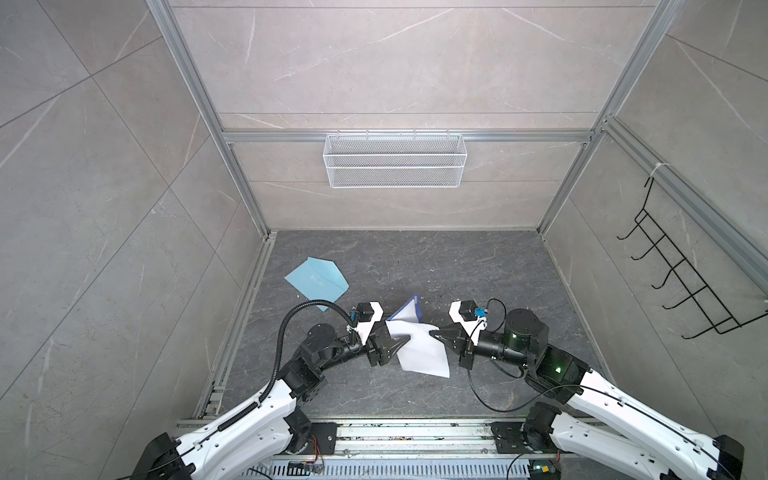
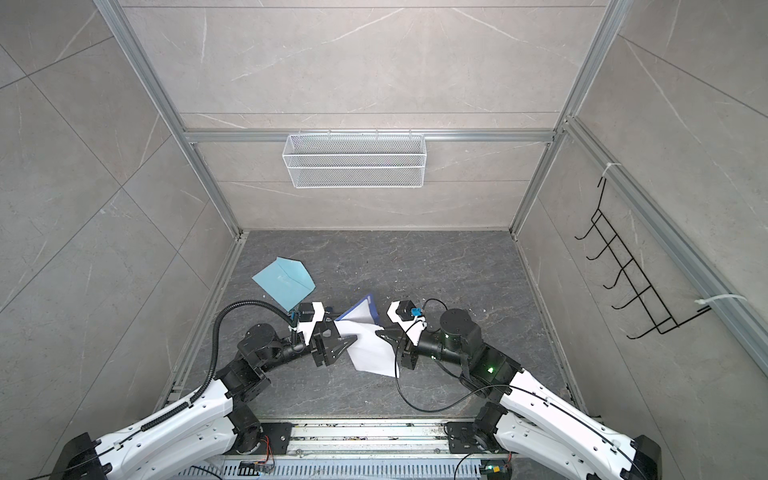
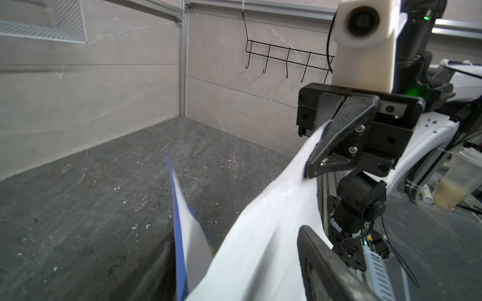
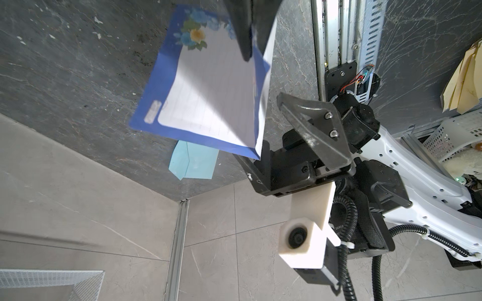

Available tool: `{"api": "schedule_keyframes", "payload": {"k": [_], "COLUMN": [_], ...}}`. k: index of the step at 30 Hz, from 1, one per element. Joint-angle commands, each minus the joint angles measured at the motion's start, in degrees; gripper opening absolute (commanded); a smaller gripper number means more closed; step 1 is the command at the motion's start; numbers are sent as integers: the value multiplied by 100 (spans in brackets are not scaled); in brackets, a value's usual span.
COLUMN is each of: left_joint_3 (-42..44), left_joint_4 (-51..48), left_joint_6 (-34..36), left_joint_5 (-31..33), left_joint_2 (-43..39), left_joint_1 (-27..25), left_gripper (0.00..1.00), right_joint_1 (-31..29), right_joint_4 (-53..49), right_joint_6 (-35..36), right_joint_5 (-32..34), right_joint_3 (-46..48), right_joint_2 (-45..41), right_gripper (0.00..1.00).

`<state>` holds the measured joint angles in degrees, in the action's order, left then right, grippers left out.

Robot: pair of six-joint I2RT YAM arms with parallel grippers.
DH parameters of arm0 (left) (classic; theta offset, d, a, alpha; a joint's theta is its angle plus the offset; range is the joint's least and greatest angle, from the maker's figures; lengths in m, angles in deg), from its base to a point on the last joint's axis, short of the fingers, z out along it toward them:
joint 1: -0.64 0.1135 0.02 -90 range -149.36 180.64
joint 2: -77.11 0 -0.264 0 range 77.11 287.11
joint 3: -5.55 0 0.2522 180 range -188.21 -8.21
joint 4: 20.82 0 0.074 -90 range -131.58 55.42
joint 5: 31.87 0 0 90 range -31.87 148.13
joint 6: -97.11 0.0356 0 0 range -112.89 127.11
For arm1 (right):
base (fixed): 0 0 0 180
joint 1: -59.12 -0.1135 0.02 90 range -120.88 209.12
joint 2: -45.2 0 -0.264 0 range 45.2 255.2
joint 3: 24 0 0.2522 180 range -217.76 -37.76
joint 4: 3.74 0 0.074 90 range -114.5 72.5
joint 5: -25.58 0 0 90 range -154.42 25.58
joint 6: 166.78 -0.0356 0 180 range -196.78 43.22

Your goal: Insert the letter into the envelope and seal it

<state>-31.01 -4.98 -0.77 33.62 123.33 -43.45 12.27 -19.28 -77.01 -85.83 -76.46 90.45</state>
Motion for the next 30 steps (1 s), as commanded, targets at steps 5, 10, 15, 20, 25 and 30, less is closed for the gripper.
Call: {"api": "schedule_keyframes", "payload": {"k": [5, 10, 15, 20, 25, 30], "left_joint_3": [-95, -170, -343, -602, -950, -1374], "left_joint_4": [483, 469, 336, -369, -1429, -2475], "left_joint_6": [143, 190, 160, 511, 1233, 1920], "left_joint_5": [-378, -454, -433, -455, -602, -695], "left_joint_2": [161, 303, 501, 570, 521, 517], "left_joint_1": [13, 8, 13, 15, 11, 10], "left_gripper": [36, 18, 0, 0, 0, 0], "right_joint_1": [20, 18, 22, 27, 24, 26], "right_joint_4": [-11, -97, -335, -1298, -2351, -2638], "right_joint_6": [156, 253, 466, 827, 1141, 1496], "right_joint_5": [518, 773, 1171, 1575, 1497, 955], "right_joint_3": [-26, -29, -122, -617, -1407, -1790], "right_joint_2": [-21, 67, 45, -56, 88, 373], "right_gripper": [0, 0, 25, 74, 99, 99]}}
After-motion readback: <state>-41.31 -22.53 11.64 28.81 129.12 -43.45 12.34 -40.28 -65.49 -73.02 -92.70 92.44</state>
